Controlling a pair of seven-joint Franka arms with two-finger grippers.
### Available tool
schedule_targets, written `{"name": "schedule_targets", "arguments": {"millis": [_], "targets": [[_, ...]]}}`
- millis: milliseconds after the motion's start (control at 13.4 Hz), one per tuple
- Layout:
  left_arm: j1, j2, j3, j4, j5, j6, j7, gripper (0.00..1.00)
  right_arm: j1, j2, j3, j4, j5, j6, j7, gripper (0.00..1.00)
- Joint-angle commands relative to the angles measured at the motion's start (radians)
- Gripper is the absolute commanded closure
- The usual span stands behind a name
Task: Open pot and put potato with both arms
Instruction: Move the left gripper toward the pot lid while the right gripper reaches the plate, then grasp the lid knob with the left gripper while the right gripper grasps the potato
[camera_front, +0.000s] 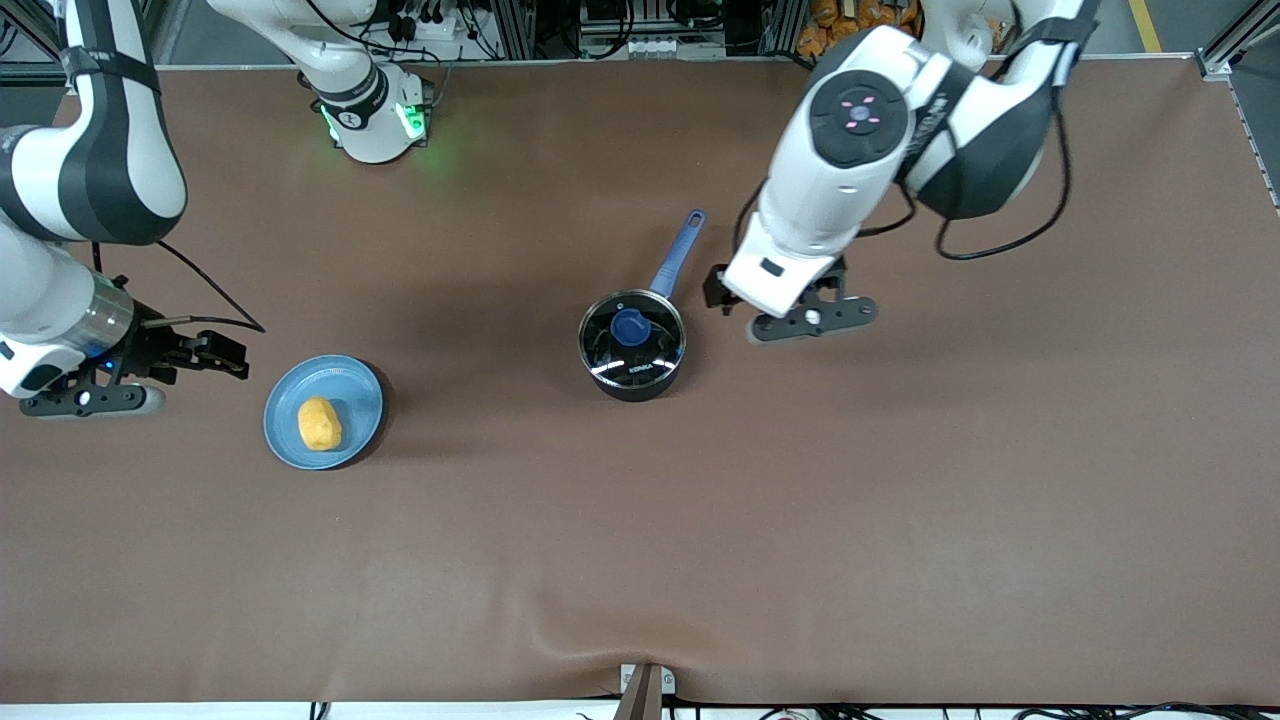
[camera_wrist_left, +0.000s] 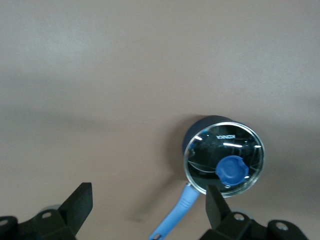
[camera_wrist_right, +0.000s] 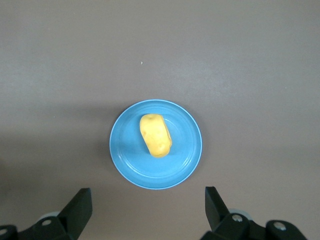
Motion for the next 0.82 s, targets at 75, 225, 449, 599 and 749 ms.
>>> {"name": "schedule_targets", "arguments": {"millis": [75, 225, 449, 599, 749], "targets": [[-0.055, 0.079, 0.014, 0.071, 0.001, 0.038, -0.131, 0.00, -0.025, 0.079, 0.007, 0.001, 0.002, 0.070, -0.023, 0.00], [-0.084, 0.102, 0.014, 0.071, 0.001, 0.064, -0.206, 0.00, -0.024, 0.126, 0.007, 0.000, 0.002, 0.111, -0.023, 0.00], [-0.129, 0.140, 0.014, 0.071, 0.002, 0.113, -0.356, 0.00, -0.018, 0.197, 0.009, 0.000, 0.005, 0.192, -0.025, 0.00], [-0.146, 0.153, 0.014, 0.066, 0.004, 0.115, -0.410, 0.00, -0.012, 0.250, 0.009, 0.000, 0.005, 0.255, -0.064, 0.00], [-0.172, 0.159, 0.013, 0.057, 0.014, 0.154, -0.473, 0.00, -0.012, 0.287, 0.009, 0.000, 0.005, 0.291, -0.135, 0.00]]}}
